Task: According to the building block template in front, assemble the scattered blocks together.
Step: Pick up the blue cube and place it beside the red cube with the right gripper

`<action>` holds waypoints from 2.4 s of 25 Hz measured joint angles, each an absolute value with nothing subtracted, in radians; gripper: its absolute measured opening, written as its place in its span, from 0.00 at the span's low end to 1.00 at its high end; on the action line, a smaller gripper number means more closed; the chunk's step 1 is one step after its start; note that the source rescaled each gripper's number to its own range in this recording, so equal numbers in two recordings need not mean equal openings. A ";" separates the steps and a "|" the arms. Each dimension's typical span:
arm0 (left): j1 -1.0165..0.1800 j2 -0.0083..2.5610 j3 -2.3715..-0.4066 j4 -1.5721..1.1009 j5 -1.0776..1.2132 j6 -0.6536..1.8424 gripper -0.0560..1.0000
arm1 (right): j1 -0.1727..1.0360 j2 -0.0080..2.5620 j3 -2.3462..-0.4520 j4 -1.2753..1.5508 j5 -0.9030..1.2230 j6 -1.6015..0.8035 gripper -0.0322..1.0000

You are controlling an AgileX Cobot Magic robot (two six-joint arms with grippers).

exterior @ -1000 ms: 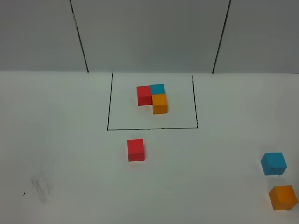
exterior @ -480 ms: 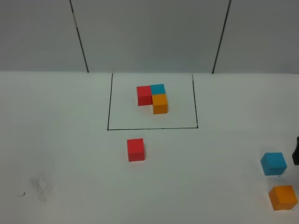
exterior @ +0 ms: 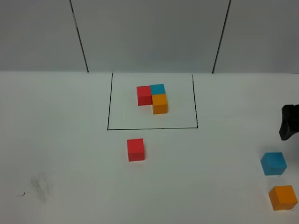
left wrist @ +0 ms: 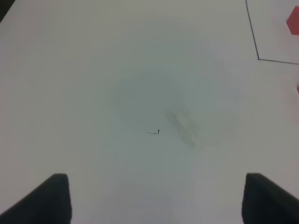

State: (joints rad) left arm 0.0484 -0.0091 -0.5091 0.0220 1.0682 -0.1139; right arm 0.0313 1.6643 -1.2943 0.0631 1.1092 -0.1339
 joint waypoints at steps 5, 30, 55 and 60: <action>0.048 -0.009 -0.509 0.022 1.068 -0.114 0.95 | 0.031 1.768 -1.298 0.033 1.103 -0.126 0.97; 0.048 -0.009 -0.509 0.021 1.068 -0.114 0.95 | 0.080 1.972 -1.303 0.098 0.954 -0.122 0.95; 0.048 -0.009 -0.509 0.021 1.068 -0.114 0.95 | 0.080 2.014 -1.246 0.097 0.885 -0.076 0.81; 0.048 -0.009 -0.509 0.021 1.068 -0.114 0.95 | 0.080 2.014 -1.246 0.097 0.883 -0.076 0.74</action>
State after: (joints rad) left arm 0.0484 -0.0091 -0.5091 0.0209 1.0676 -0.1139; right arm 0.0798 2.0138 -1.2457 0.0973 0.8830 -0.0756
